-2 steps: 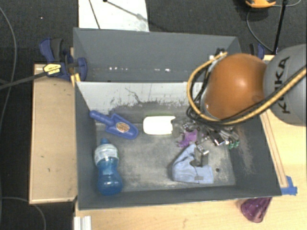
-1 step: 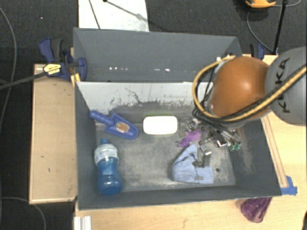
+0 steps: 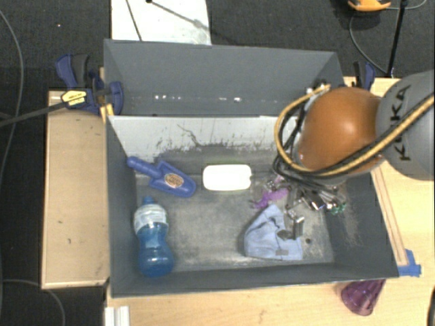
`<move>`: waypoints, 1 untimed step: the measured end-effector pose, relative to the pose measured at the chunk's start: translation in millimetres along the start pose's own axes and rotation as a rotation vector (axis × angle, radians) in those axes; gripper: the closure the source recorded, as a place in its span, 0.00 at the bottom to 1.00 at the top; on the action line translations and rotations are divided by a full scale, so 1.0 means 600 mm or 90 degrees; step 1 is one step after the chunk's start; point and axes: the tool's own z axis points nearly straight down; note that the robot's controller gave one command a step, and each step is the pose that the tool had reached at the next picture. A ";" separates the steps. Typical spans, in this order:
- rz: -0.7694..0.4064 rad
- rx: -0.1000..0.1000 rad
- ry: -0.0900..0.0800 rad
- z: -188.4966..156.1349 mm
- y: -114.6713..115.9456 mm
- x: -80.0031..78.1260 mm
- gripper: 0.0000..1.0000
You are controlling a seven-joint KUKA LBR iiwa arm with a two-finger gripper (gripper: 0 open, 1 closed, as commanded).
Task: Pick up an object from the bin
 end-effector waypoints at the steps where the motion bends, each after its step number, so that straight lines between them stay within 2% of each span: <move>1: -0.111 0.000 -0.002 0.046 -0.011 0.006 0.00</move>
Offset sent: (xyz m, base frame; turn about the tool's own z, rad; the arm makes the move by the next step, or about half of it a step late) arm 0.0155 -0.0236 -0.0616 -0.3970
